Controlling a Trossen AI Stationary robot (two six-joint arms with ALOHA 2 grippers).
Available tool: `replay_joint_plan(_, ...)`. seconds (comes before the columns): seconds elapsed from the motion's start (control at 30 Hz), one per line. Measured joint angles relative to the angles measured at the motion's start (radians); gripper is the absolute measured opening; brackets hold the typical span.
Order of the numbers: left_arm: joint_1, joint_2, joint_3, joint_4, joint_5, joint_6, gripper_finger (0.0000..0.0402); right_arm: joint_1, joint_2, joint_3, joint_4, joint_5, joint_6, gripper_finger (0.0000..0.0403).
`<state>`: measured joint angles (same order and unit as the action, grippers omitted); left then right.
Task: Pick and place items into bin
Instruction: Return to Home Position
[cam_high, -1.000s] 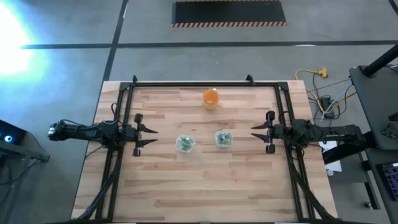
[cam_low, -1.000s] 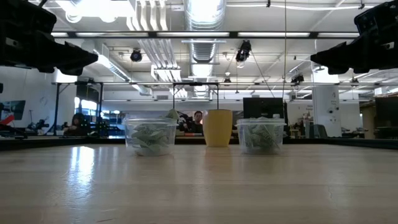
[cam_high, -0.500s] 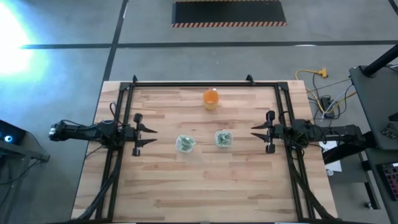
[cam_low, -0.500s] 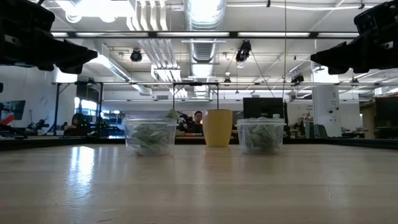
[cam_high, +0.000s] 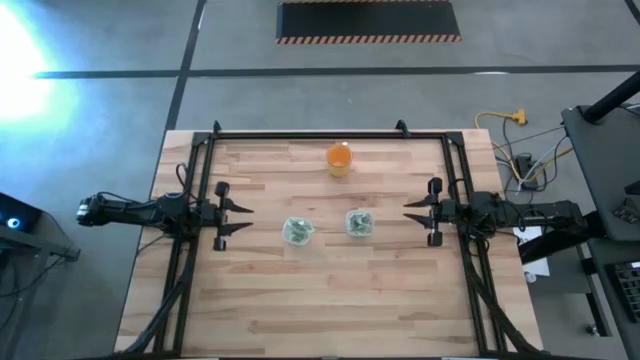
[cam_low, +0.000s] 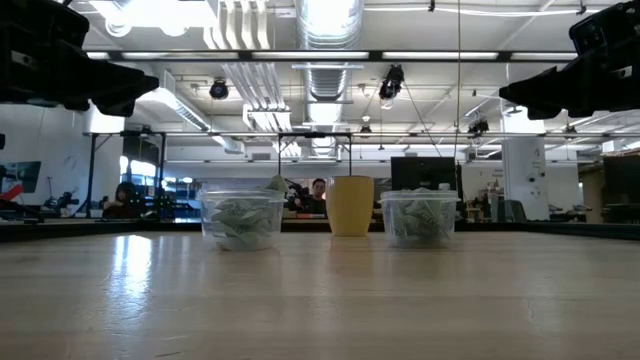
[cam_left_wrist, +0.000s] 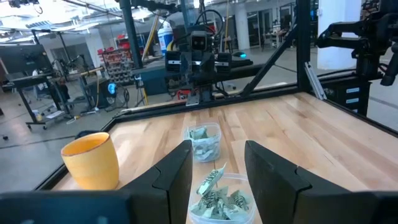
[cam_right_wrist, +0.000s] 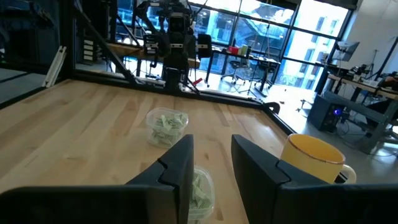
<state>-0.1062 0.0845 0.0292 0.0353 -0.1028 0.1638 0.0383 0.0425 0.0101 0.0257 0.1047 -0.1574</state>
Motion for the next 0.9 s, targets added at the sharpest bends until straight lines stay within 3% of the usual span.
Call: replay_joint_plan(0.9, 0.0, 0.0, 0.004, 0.008, 0.001, 0.0, 0.0131, 0.0, 0.0, 0.0, 0.0, 0.0, 0.0, 0.0083)
